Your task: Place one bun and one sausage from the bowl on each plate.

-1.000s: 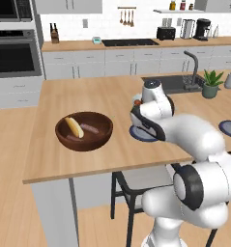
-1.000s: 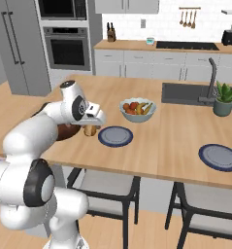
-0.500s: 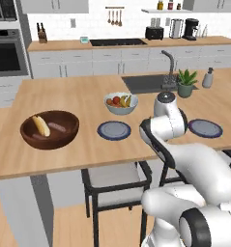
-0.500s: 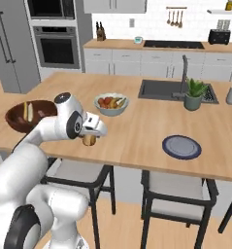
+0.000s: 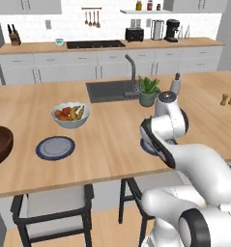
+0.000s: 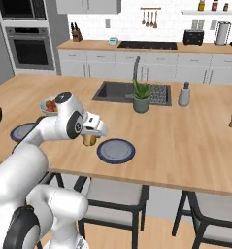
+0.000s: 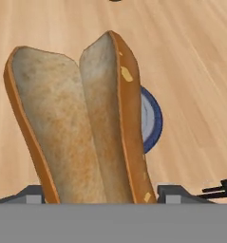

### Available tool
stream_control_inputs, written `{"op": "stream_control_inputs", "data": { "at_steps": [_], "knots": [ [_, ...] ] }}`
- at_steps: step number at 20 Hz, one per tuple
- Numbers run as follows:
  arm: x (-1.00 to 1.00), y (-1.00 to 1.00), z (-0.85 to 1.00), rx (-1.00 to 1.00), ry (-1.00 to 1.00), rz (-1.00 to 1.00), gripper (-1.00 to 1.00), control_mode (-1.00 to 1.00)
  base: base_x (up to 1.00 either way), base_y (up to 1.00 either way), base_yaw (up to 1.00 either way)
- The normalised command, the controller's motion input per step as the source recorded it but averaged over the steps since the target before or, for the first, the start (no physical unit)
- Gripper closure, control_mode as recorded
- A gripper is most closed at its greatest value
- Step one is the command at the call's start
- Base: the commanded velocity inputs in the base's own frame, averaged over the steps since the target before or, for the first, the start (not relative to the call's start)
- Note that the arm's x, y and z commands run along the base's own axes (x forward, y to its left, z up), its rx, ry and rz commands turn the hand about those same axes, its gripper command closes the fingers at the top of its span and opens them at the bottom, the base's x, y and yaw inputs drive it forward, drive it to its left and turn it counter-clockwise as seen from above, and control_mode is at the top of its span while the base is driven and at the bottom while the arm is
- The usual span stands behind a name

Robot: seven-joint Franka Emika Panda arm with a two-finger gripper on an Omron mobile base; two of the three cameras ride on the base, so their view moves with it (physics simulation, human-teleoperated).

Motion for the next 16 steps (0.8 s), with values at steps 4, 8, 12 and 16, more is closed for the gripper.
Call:
{"op": "stream_control_inputs", "data": {
  "at_steps": [4,8,12,16],
  "knots": [
    [0.38,-0.03,-0.27,0.00,0.05,0.08,1.00,-1.00,0.40,-0.41,0.03],
    [0.91,-0.17,-0.94,0.00,0.26,0.09,1.00,-1.00,0.00,0.00,0.00],
    [0.98,-0.44,-0.70,0.00,0.16,0.03,1.00,-1.00,0.00,0.00,0.00],
    [0.98,-0.21,-0.66,0.00,0.06,0.02,-1.00,-1.00,0.00,0.00,0.00]
  ]
}}
